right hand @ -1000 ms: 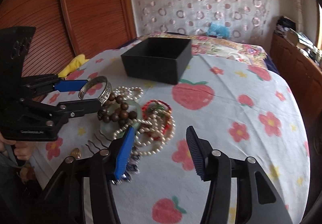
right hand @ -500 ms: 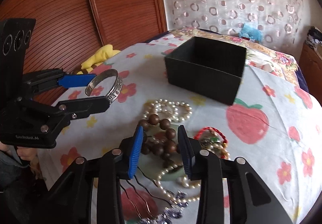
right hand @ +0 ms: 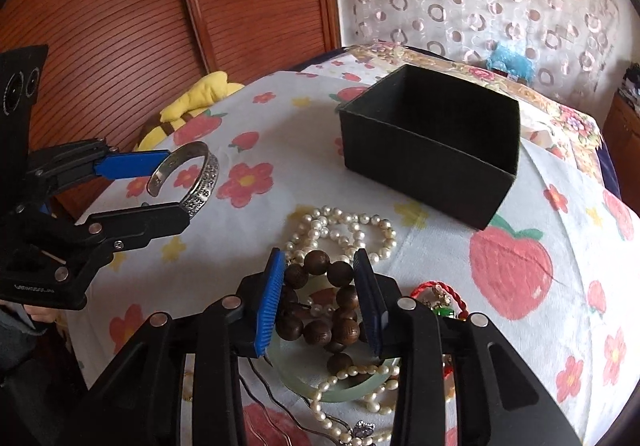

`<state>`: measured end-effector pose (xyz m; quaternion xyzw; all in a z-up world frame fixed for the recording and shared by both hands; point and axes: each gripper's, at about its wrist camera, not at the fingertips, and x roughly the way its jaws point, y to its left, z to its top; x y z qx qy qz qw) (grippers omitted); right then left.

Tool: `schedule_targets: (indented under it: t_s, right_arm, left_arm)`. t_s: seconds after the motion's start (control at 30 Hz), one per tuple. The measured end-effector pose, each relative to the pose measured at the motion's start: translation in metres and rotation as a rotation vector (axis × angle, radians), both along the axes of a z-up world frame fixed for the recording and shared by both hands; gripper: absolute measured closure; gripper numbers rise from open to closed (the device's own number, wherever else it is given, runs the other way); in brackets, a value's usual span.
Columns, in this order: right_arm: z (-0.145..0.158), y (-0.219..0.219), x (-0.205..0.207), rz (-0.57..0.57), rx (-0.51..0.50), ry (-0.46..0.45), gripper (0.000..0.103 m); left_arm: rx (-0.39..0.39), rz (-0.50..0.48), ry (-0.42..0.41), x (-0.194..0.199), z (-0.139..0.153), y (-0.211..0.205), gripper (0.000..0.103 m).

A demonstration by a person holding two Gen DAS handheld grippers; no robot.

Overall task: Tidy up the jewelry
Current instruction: 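Lift the silver bangle with the left gripper while the right grasps the bead bracelet, then lower the silver bangle into the black box while the right carries the bracelet over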

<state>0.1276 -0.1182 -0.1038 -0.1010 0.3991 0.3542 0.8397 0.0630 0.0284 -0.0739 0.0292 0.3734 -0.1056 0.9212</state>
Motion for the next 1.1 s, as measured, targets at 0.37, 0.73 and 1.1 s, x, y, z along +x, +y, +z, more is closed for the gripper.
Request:
schedule_targets:
  t_s: [0.37,0.73,1.1]
  right_arm:
    - [-0.001,-0.010,-0.002,-0.003,0.005,0.008,0.090]
    - [-0.003,-0.008,-0.001,0.004,-0.044,-0.017,0.087]
    - [0.017,-0.019,-0.003,-0.030,-0.018,-0.073,0.089]
  left_arm:
    - [0.001,-0.001,-0.002,0.001,-0.002,0.000,0.045]
    - [0.003,-0.007,-0.005,0.000,-0.003,-0.002,0.045]
    - [0.007,-0.017,-0.023,0.006,0.006,-0.008,0.045]
